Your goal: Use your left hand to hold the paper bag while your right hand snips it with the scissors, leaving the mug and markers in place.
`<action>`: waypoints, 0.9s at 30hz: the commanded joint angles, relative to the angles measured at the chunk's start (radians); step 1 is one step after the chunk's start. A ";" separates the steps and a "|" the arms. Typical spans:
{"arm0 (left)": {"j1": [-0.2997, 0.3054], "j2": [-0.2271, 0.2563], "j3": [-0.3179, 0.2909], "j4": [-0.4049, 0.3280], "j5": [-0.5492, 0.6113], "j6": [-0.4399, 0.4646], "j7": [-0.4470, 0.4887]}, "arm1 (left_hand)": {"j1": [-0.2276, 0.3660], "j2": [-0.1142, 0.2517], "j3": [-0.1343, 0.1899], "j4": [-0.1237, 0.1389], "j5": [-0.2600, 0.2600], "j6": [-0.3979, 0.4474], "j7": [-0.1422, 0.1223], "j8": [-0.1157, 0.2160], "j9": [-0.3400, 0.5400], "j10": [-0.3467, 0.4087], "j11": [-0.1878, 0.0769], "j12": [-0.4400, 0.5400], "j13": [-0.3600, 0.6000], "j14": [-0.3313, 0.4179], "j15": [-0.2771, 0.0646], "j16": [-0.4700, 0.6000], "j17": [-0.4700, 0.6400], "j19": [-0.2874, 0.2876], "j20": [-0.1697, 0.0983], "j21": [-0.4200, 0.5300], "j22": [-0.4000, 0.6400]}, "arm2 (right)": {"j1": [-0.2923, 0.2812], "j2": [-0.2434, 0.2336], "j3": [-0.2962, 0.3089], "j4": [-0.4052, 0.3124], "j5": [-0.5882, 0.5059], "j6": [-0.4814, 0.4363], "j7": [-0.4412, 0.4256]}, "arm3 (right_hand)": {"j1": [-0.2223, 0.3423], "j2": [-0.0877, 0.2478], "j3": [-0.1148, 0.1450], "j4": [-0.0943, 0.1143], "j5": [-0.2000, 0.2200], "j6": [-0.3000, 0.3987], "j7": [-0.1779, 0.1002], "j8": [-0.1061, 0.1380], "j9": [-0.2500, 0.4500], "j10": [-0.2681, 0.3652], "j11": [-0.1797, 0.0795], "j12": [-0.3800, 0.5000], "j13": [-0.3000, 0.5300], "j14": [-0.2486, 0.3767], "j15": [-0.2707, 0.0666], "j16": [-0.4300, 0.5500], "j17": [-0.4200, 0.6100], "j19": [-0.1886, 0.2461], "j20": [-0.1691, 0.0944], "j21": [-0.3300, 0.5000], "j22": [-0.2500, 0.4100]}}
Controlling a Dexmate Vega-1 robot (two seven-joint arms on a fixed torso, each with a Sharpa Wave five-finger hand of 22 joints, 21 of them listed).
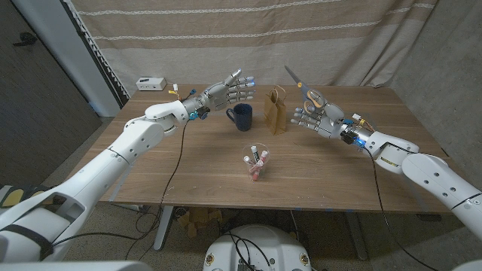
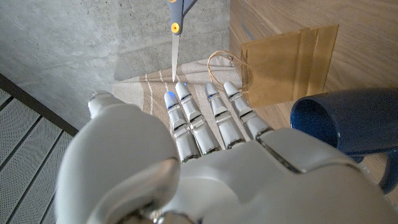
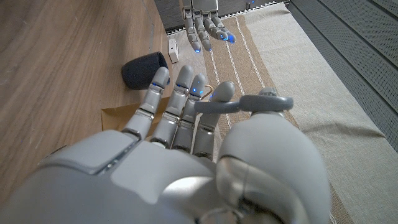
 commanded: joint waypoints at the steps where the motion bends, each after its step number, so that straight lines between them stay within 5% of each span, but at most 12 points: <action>1: 0.001 0.001 0.000 -0.003 0.006 -0.006 -0.001 | -0.003 0.000 -0.005 0.001 0.007 0.011 0.002 0.006 0.003 0.013 0.001 0.009 0.000 0.008 -0.163 0.006 0.003 0.011 -0.085 -0.001 0.002 | 0.009 0.010 -0.012 0.010 -0.004 0.000 -0.005 | -0.004 0.013 0.000 -0.002 0.013 -0.027 0.002 -0.064 0.131 0.047 -0.040 -0.005 -0.024 -0.019 -0.091 -0.006 0.013 -0.024 0.003 -0.008 0.003; 11: 0.007 0.004 -0.003 -0.012 0.011 -0.014 0.006 | -0.004 0.001 -0.005 0.001 0.007 0.024 -0.001 0.008 0.003 0.018 0.001 0.009 0.000 0.009 -0.163 0.006 0.003 0.011 -0.084 -0.004 0.002 | 0.015 0.014 -0.020 0.014 -0.004 -0.001 0.001 | 0.005 0.028 0.006 -0.013 0.028 -0.115 0.011 -0.110 0.074 0.070 -0.068 0.076 0.075 -0.016 -0.117 0.023 0.059 -0.035 0.005 -0.007 0.007; 14: 0.008 0.005 -0.004 -0.015 0.015 -0.019 0.009 | -0.005 0.001 -0.005 0.001 0.007 0.025 0.000 0.008 0.003 0.019 0.001 0.009 0.000 0.009 -0.163 0.006 0.003 0.011 -0.084 -0.004 0.002 | 0.013 0.014 -0.021 0.011 -0.005 -0.001 -0.007 | 0.004 0.028 0.005 -0.013 0.033 -0.121 0.008 -0.107 0.078 0.053 -0.066 0.100 0.112 -0.026 -0.120 0.031 0.074 -0.039 0.005 -0.008 0.007; 17: 0.009 0.006 -0.004 -0.017 0.015 -0.020 0.010 | -0.005 0.001 -0.005 0.001 0.007 0.027 0.000 0.008 0.002 0.021 0.001 0.009 0.000 0.010 -0.163 0.006 0.003 0.012 -0.084 -0.005 0.002 | 0.012 0.016 -0.021 0.011 -0.005 0.001 -0.008 | -0.005 0.023 -0.002 -0.012 0.037 -0.071 0.011 -0.072 0.096 -0.014 -0.040 0.118 0.163 -0.054 -0.096 0.026 0.079 -0.042 0.005 -0.007 0.008; 19: 0.010 0.007 -0.004 -0.019 0.015 -0.020 0.009 | -0.005 0.001 -0.005 0.001 0.007 0.029 0.000 0.008 0.002 0.022 0.001 0.010 0.000 0.010 -0.163 0.007 0.003 0.011 -0.083 -0.005 0.002 | 0.011 0.017 -0.020 0.011 -0.006 0.003 -0.011 | -0.010 0.018 -0.007 -0.011 0.038 -0.076 0.014 -0.079 0.081 -0.037 -0.028 0.107 0.161 -0.084 -0.078 0.012 0.077 -0.046 0.006 -0.007 0.008; 21: 0.010 0.008 -0.003 -0.021 0.016 -0.019 0.008 | -0.005 0.002 -0.005 0.001 0.007 0.029 0.000 0.008 0.002 0.024 0.001 0.010 0.000 0.011 -0.163 0.007 0.003 0.011 -0.082 -0.006 0.002 | 0.007 0.014 -0.018 0.005 -0.009 0.005 -0.017 | -0.011 0.018 -0.008 -0.012 0.040 -0.073 0.014 -0.080 0.069 0.014 -0.051 0.116 0.149 -0.081 -0.082 0.012 0.074 -0.049 0.004 -0.006 0.008; 27: 0.012 0.009 -0.004 -0.026 0.018 -0.026 0.008 | -0.006 0.002 -0.005 0.001 0.008 0.033 -0.002 0.008 0.002 0.026 0.001 0.010 0.000 0.011 -0.163 0.007 0.003 0.012 -0.081 -0.007 0.002 | -0.001 0.012 -0.016 -0.002 -0.006 0.004 -0.023 | -0.012 0.017 -0.010 -0.013 0.043 -0.028 0.011 -0.071 0.045 0.043 -0.055 0.111 0.127 -0.100 -0.076 0.001 0.069 -0.055 0.001 -0.005 0.008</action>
